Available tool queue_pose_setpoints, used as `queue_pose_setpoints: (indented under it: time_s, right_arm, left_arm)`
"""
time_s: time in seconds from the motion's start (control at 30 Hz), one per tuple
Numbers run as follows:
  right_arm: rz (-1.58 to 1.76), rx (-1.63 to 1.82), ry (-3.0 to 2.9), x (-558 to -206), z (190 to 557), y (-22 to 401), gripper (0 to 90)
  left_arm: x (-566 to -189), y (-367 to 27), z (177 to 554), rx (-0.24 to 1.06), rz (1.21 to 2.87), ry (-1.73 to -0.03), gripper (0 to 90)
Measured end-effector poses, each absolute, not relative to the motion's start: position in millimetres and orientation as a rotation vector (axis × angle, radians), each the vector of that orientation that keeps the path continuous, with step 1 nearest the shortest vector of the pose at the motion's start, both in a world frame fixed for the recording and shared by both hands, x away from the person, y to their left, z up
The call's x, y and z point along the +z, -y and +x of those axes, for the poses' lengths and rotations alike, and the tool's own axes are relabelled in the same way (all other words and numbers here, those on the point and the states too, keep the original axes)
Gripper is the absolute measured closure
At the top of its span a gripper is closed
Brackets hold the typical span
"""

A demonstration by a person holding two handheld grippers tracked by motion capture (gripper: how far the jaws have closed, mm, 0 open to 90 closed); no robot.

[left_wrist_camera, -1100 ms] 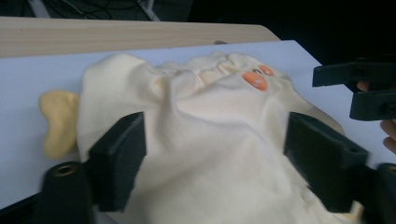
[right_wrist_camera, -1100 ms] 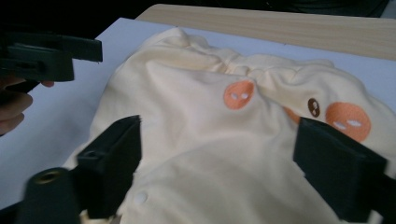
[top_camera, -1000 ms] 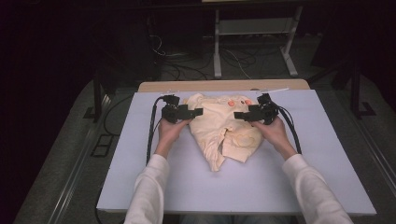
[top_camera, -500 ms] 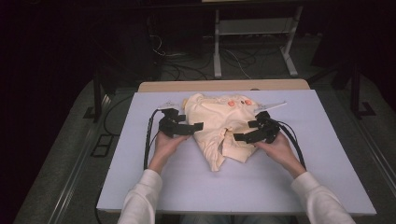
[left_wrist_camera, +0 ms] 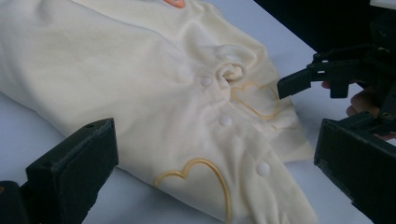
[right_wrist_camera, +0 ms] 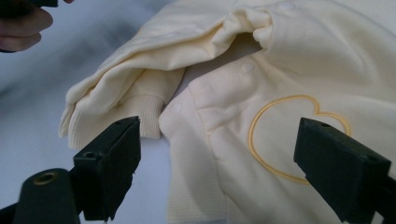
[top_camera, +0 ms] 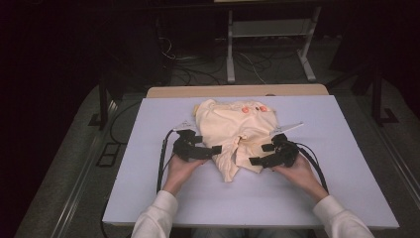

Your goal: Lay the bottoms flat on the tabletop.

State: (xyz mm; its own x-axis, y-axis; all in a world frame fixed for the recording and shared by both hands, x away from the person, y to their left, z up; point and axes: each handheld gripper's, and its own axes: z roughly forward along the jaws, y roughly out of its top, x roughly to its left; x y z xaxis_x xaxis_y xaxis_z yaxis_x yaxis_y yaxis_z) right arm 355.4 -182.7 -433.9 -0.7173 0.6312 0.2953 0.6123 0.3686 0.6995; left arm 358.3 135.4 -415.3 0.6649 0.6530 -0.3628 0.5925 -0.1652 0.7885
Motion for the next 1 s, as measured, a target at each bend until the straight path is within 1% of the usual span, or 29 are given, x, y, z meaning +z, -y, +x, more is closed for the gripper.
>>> queue_pose_setpoints:
  time_s: [0.13, 0.27, 0.43, 0.47, 0.5, 0.7, 0.87, 1.0]
  right_arm:
    - [1.151, 1.207, -2.59, -439.8, 351.5, 181.8, 22.2]
    - [1.139, 1.211, -2.595, -444.6, 355.4, 181.1, 33.9]
    - [1.087, 1.163, -2.601, -449.9, 358.1, 178.4, 56.6]
    - [1.08, 1.157, -2.602, -449.9, 358.1, 178.3, 62.7]
    - [1.063, 1.168, -2.62, -450.0, 358.0, 178.0, 70.9]
    - [1.015, 1.116, -2.607, -447.6, 351.6, 172.3, 82.0]
    - [1.069, 1.156, -2.646, -443.1, 354.8, 182.4, 83.1]
    - [1.095, 1.255, -2.657, -434.6, 357.6, 200.4, 83.0]
  left_arm:
    - [-422.6, -132.1, 351.9, 0.044, 1.853, -0.98, 0.0]
    - [-426.3, -127.8, 348.4, 0.028, 1.881, -0.973, 0.0]
    - [-428.6, -121.4, 340.9, 0.016, 1.918, -0.963, 0.0]
    - [-429.5, -120.2, 338.9, 0.009, 1.923, -0.966, 0.0]
    - [-430.4, -119.1, 337.3, 0.003, 1.933, -0.968, 0.0]
    - [-436.3, -112.0, 325.9, -0.031, 1.982, -0.984, 0.0]
    - [-442.0, -103.5, 321.6, -0.043, 2.018, -1.003, 0.0]
    - [-445.2, -99.2, 321.6, -0.03, 2.05, -1.01, 0.0]
